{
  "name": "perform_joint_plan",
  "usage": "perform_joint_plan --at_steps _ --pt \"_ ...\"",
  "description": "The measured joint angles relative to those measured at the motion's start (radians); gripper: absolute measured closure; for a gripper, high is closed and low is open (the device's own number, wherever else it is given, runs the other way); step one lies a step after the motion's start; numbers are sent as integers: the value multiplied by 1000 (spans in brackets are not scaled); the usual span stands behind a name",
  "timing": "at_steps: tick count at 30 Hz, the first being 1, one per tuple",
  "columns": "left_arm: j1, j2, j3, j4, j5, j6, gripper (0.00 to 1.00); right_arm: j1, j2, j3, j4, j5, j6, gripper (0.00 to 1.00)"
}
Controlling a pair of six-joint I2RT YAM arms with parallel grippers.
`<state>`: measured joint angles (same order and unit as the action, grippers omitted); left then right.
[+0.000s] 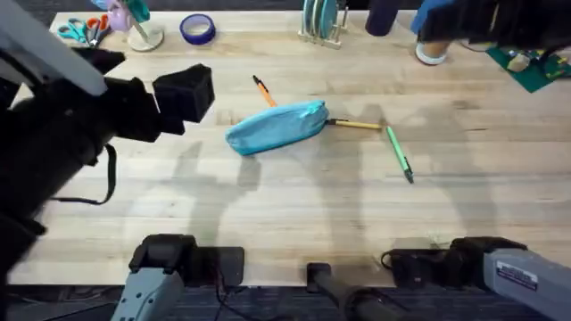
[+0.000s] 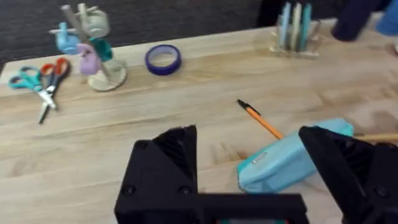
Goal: Unzip the bag, pick up the pens from the table one at a time and place them inside, then zip the bag closed.
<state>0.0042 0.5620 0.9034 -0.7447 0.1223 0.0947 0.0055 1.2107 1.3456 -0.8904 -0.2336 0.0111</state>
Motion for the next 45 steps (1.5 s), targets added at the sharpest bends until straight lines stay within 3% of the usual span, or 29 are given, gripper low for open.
perform_joint_plan --at_steps 4,10,14,18,25,38,45 --pt "0 56 56 -83 101 91 9 0 40 105 -50 -55 -40 5" --pt "0 106 63 -203 251 286 10 0 40 134 -70 -135 -121 5" --pt "0 105 63 -278 299 448 8 0 40 134 -84 -156 -166 5" --pt "0 105 63 -288 316 559 8 0 40 134 -83 -160 -197 5" --pt "0 105 63 -288 330 622 8 0 40 134 -83 -164 -218 6" --pt "0 110 63 -299 307 640 8 0 40 134 -68 -164 -222 5" --pt "0 203 63 -307 297 702 8 0 40 134 -56 -164 -222 5"
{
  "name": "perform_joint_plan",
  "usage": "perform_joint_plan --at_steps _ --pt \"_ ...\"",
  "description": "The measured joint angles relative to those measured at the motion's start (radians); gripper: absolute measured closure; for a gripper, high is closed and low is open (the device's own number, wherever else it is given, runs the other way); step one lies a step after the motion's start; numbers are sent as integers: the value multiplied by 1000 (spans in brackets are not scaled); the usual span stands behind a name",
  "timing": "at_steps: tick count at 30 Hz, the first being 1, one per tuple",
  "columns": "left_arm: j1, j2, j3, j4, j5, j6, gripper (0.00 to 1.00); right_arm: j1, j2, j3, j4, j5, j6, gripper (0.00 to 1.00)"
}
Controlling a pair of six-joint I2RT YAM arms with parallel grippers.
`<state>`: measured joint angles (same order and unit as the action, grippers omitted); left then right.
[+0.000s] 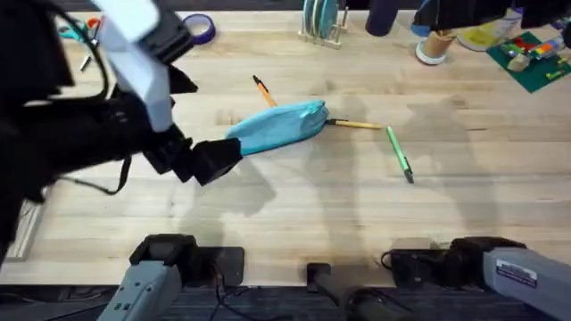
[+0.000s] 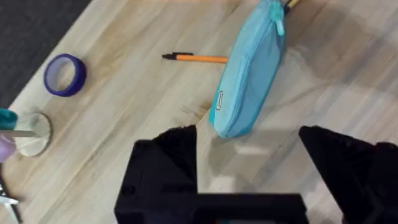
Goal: Unzip the bag, pick up the pens from the table one at a time and place them inside, then zip the bag closed.
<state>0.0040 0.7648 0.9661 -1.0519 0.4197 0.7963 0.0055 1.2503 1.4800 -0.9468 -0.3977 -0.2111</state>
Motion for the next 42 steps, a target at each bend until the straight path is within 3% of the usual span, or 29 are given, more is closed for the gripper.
perform_joint_plan --at_steps 9,15,16,21,31,42 --pt "20 187 0 24 33 87 6 0 0 0 2 0 0 5" --pt "109 316 0 25 136 163 6 0 0 0 2 0 0 5" --pt "162 369 0 26 201 217 6 0 0 0 2 0 0 5" --pt "222 446 0 12 307 328 5 0 0 0 0 0 0 4" --pt "225 639 0 -14 397 484 6 0 0 0 -2 0 0 5" --pt "225 788 0 -9 404 562 6 0 0 0 -4 0 0 4"
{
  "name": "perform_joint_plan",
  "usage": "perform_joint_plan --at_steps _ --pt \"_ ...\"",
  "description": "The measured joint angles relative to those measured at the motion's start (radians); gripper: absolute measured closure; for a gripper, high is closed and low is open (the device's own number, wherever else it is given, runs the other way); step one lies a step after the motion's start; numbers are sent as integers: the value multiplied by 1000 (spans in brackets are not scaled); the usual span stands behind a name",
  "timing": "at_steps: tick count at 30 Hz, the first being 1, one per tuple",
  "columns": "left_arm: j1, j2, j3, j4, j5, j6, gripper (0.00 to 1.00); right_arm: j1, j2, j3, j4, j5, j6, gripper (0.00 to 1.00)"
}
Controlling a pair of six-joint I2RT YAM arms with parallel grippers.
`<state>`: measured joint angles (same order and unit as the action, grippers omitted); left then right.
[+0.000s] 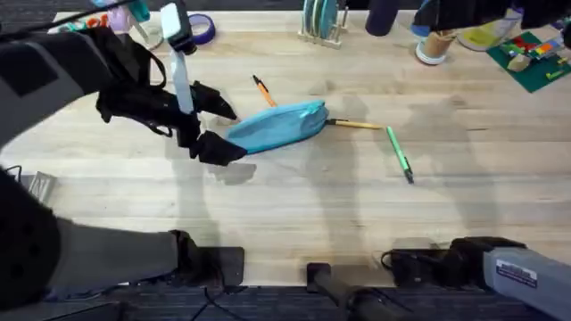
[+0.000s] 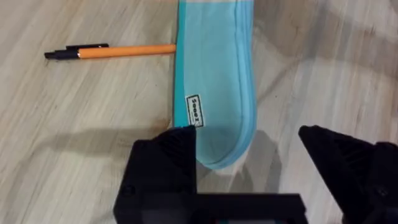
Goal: Unzip the bag, pick up the pens from the table one at a time and place them inside, then zip the bag closed.
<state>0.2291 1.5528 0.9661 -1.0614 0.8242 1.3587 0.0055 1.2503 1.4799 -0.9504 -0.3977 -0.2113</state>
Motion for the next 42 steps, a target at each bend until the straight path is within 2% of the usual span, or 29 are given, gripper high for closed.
perform_joint_plan --at_steps 6,12,13,16,19,22,23,24,42 --pt "0 65 0 14 0 12 6 0 0 0 -10 0 -3 5" --pt "0 70 0 14 3 16 4 0 0 0 -15 0 -3 5" --pt "0 70 0 14 3 16 28 0 0 0 -15 0 -3 5" --pt "0 70 0 14 3 19 240 0 0 0 -15 0 -3 5" --pt "0 70 2 23 7 22 589 0 0 0 -15 0 -3 5" --pt "5 70 4 27 14 23 848 0 0 0 -16 0 -3 4" --pt "5 70 5 29 16 23 923 0 0 0 -16 0 -3 5" --pt "5 70 5 29 17 25 946 0 0 0 -16 0 -3 5" --pt "5 70 5 28 18 25 956 0 0 0 -72 0 -3 5"
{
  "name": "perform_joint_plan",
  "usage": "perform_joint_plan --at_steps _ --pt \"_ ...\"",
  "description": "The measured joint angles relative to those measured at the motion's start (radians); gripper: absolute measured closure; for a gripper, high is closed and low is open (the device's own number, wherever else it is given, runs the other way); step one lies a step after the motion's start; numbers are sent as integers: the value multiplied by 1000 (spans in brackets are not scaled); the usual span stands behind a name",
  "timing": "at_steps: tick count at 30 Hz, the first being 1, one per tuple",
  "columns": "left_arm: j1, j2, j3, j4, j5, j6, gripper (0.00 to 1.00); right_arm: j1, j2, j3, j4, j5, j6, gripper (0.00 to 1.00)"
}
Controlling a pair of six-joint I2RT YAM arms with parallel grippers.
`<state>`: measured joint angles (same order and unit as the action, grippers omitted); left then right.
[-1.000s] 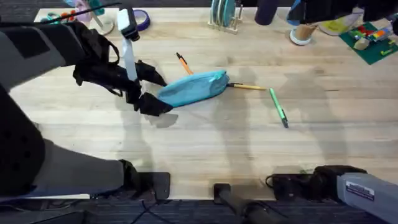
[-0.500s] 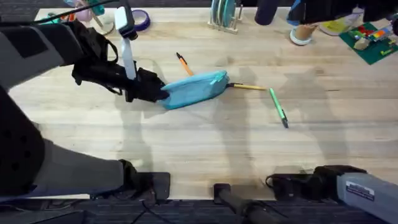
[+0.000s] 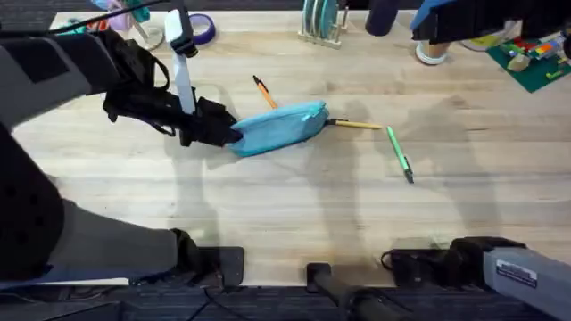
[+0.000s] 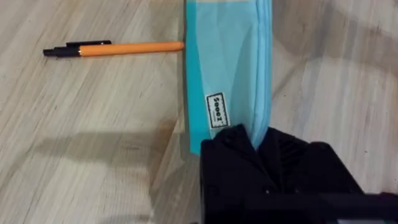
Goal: Unzip the bag, pick up the pens from the table one at a time and place them inside, then zip the bag closed.
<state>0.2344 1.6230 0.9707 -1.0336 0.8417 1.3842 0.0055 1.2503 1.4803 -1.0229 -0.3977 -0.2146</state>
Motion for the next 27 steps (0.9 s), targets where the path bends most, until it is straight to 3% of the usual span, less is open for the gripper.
perform_joint_plan --at_steps 11,14,18,27 --pt "0 0 0 0 0 0 956 0 0 0 -9 -15 5 5" --pt "0 0 0 0 0 0 956 9 0 0 -15 -31 -54 5" --pt "0 0 0 0 0 0 956 51 0 0 -52 -53 -222 5" --pt "0 0 0 -1 0 0 957 108 0 0 -39 -67 -823 4"
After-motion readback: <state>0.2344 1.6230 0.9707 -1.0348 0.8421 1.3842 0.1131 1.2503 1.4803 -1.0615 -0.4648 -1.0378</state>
